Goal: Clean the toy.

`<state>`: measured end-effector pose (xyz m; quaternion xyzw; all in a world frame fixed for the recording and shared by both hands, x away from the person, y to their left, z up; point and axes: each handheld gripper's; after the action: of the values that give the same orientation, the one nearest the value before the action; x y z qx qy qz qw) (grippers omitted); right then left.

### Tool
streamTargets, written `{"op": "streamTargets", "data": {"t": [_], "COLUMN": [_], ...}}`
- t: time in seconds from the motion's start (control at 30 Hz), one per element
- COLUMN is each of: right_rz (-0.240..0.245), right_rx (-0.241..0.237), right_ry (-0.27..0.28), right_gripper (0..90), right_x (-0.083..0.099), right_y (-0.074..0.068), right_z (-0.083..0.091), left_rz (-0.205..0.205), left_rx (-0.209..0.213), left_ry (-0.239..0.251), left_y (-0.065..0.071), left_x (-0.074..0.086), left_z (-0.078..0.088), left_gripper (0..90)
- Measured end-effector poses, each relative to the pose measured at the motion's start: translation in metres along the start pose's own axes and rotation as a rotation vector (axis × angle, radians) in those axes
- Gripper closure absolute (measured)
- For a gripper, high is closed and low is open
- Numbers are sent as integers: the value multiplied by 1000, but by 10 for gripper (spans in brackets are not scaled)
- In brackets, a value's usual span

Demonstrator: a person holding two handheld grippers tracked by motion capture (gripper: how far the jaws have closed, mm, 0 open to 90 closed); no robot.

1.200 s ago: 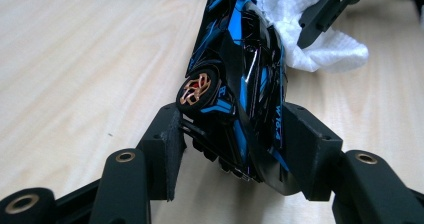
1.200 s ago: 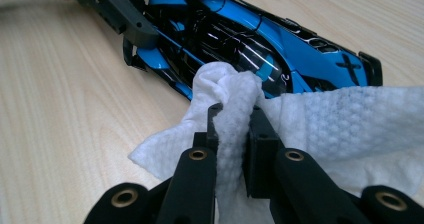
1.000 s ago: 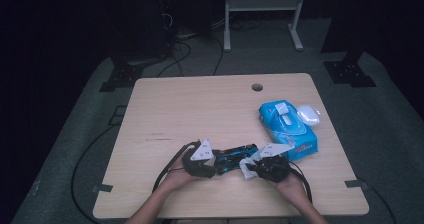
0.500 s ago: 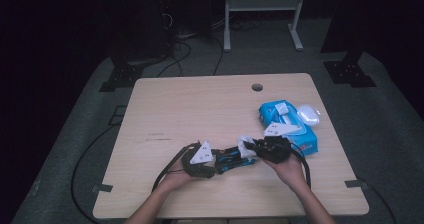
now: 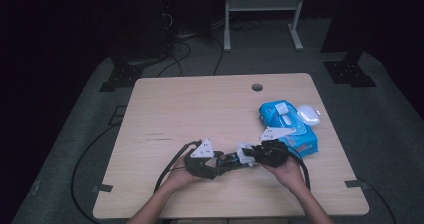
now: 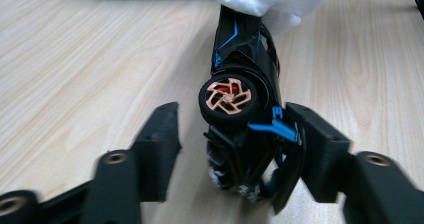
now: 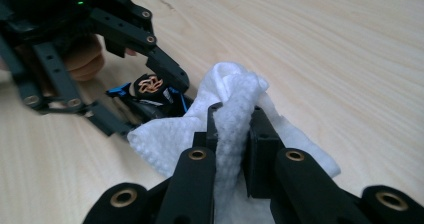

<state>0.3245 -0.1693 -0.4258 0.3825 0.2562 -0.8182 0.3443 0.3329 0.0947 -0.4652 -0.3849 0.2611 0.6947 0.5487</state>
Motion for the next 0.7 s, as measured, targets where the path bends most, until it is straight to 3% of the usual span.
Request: {"op": "streamTargets", "data": {"t": [0.07, 0.17, 0.23, 0.33, 0.43, 0.53, 0.63, 0.7], "right_rz": [2, 2, 4, 19, 56, 109, 115, 141], "right_rx": [5, 19, 27, -2, -49, -71, -57, 29], "right_ry": [7, 18, 26, 41, 49, 11, 14, 12], "right_gripper": [825, 824, 824, 825, 824, 824, 823, 824], "right_x": [2, 0, -5, -16, -28, -34, -33, -30], "right_y": [-1, -1, -1, -8, -24, -37, -38, -31], "right_z": [1, -1, -5, -16, -34, -52, -55, -49], "left_rz": [-16, -17, -23, 6, 9, 3, 17, 19], "left_rx": [-11, -18, -59, -71, -71, -71, -64, -60], "left_ry": [8, 25, 24, 36, 41, 35, 36, 37], "left_y": [1, -3, -6, -12, -13, -13, -15, -15], "left_x": [-1, 0, 0, 4, 6, 7, 9, 10], "left_z": [1, 4, 6, 8, 9, 11, 14, 15], "left_gripper": [540, 570, 578, 579, 580, 579, 580, 580]}}
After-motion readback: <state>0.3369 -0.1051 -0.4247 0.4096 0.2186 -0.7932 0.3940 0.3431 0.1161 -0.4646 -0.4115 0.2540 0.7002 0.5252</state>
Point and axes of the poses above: each handheld gripper's, and its own axes: z roughly backward along the jaws, x roughly out of its underside, y roughly to its right, and after that the axes turned 2 degrees about -z, right-handed
